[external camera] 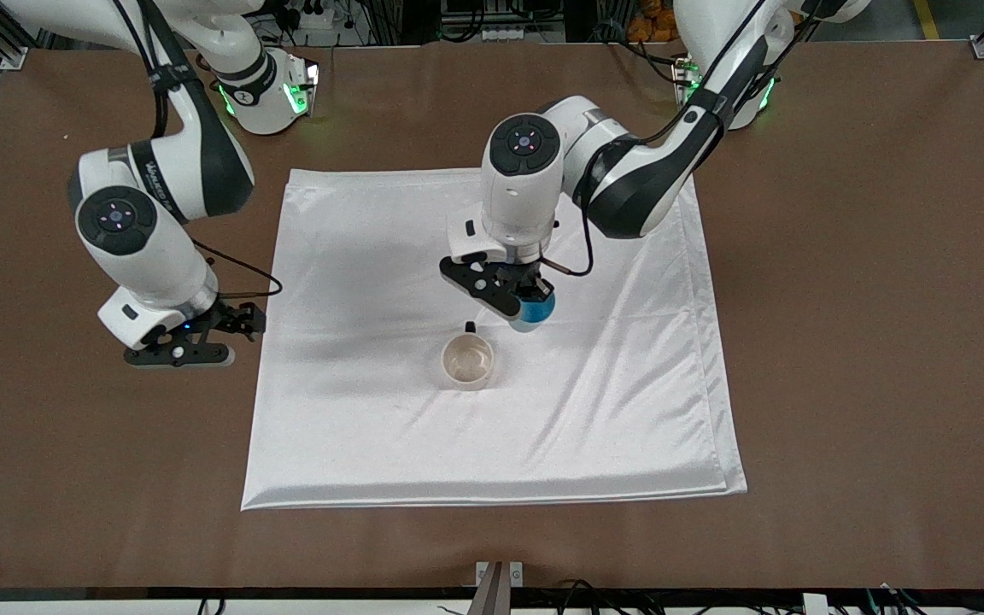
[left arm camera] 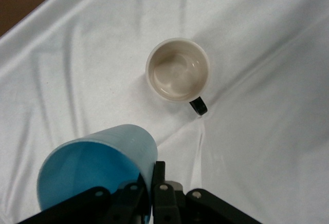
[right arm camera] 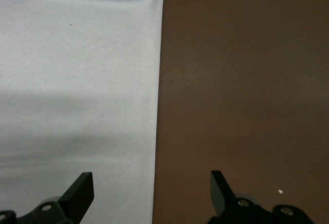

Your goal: Place blue cup into white mug on cloth

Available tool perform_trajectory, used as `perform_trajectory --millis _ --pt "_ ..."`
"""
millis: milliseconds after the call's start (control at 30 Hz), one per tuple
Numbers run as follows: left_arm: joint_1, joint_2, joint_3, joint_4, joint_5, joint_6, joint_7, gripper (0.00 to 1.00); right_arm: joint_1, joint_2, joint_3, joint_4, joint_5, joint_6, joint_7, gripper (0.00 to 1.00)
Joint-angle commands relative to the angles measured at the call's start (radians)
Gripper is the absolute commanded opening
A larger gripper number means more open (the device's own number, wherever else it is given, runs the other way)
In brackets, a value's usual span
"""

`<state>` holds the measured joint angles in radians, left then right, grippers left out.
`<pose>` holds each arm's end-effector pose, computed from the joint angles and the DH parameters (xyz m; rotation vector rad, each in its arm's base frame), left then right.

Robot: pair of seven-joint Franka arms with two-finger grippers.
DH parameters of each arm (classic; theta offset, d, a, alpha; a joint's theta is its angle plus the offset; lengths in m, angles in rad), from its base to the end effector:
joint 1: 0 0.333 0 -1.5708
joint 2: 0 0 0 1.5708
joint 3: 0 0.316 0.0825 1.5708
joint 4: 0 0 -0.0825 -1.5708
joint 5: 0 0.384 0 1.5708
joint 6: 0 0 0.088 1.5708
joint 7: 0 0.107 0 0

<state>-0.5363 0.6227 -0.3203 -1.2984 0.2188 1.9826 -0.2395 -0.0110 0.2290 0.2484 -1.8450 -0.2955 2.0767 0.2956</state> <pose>0.5306 -0.5075 0.4016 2.9564 -0.9643 0.1400 0.6051 0.1229 0.4075 2.9451 0.1143 0.0973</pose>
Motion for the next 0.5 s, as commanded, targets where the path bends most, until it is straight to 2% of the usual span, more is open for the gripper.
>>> perform_trajectory --millis 0,100,200,367,467 --pt "-0.025 0.083 0.007 0.128 0.030 0.005 -0.015 0.00 -0.001 -0.134 -0.081 -0.063 0.106 -0.046 -0.117 1.00" --pt "-0.047 0.091 0.012 0.131 0.030 0.042 -0.012 0.00 -0.001 -0.175 -0.130 -0.054 0.183 -0.087 -0.209 1.00" --pt "-0.048 0.110 0.013 0.139 0.030 0.077 -0.008 0.00 -0.001 -0.195 -0.164 -0.017 0.196 -0.163 -0.251 1.00" --pt "-0.057 0.137 0.015 0.151 0.030 0.160 -0.003 0.00 -0.003 -0.194 -0.166 0.122 0.196 -0.335 -0.254 1.00" --pt "-0.057 0.150 0.013 0.151 0.030 0.202 0.003 0.00 -0.007 -0.192 -0.167 0.167 0.196 -0.380 -0.254 1.00"
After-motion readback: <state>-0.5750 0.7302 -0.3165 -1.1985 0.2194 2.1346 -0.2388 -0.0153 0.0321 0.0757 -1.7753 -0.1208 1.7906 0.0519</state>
